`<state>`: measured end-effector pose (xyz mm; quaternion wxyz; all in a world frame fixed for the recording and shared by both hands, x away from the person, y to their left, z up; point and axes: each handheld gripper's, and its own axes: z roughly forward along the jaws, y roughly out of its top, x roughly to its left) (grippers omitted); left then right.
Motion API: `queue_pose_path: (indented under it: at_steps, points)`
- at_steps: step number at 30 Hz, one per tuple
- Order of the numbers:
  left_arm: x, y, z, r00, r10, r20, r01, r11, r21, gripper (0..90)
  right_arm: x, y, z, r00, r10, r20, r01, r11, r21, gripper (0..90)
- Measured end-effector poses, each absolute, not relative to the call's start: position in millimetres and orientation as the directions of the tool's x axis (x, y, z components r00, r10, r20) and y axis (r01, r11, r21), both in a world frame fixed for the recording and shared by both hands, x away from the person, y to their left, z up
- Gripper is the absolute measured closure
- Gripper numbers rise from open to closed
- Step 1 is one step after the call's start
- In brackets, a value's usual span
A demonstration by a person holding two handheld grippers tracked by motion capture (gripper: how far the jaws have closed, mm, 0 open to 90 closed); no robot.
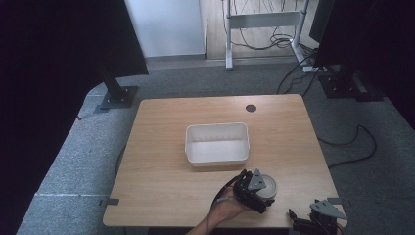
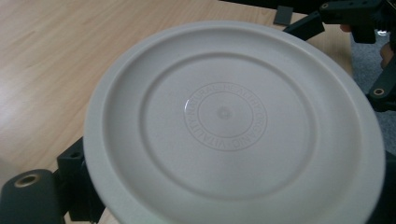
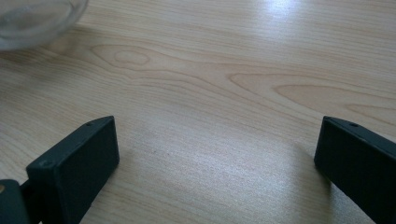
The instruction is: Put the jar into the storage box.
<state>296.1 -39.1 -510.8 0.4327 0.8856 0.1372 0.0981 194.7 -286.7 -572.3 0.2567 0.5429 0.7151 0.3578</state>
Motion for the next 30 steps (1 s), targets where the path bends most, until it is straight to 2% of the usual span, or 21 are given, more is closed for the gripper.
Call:
queue_pose_path:
  at_steps: [30]
  points:
    - [323.3, 16.9, -481.0, 0.88, 0.469, 0.077, 0.221, -0.547, 0.808, 10.1, 194.5, -286.9, -572.6, -0.28, 0.96, 0.022, 0.59, 0.154, 0.792, 0.0]
